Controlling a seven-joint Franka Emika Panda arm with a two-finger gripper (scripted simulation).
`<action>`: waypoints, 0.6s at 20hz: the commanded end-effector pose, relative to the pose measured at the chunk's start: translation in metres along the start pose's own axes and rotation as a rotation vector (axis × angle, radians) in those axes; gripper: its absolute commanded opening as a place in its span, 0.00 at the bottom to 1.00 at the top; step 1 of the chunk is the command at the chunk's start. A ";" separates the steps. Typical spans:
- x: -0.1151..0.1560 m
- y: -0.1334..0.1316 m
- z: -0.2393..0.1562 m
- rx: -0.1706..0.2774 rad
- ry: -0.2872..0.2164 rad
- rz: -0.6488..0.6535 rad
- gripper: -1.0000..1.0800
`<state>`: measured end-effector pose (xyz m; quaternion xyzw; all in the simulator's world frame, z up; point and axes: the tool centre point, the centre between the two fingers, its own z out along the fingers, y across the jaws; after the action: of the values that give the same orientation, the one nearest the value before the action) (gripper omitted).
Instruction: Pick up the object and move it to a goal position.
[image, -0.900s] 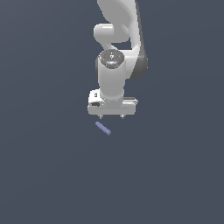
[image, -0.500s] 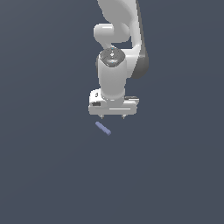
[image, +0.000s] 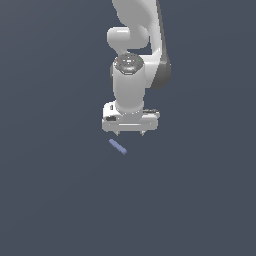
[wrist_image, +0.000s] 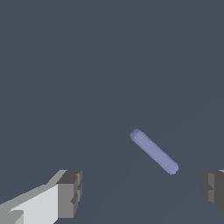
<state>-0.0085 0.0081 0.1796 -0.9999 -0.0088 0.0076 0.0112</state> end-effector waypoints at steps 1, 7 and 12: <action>0.000 0.000 0.000 0.000 0.000 -0.003 0.96; -0.001 0.005 0.007 -0.004 0.001 -0.045 0.96; -0.003 0.011 0.017 -0.009 0.001 -0.112 0.96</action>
<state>-0.0107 -0.0006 0.1659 -0.9985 -0.0538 0.0066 0.0080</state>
